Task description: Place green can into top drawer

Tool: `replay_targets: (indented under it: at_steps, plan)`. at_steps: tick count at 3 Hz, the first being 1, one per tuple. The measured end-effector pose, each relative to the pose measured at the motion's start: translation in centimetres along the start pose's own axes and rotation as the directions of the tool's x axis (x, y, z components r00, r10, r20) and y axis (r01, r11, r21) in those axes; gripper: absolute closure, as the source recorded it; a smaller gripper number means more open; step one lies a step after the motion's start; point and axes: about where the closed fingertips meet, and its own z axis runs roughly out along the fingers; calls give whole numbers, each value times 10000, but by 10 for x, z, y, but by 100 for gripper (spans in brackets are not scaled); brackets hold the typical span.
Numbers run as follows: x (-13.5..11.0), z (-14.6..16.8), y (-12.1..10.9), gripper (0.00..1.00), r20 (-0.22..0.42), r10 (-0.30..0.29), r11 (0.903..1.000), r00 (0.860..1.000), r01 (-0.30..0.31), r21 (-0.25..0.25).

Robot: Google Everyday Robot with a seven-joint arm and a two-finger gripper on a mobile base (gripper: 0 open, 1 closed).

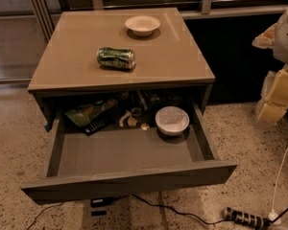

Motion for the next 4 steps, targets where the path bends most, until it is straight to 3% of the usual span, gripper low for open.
replay_targets:
  at_steps: [1, 2, 3, 4]
  plan:
    - [-2, 0, 0, 0, 107, -44, 10000, 9999, 43, 22]
    - [-17, 8, 5, 0, 355, -444, 9989, 9984, 450, -151]
    - [-27, 19, 5, 0, 1232, -425, 9977, 9915, 487, -481]
    - [-33, 22, -2, 0, 2286, 114, 9979, 9735, 35, -649]
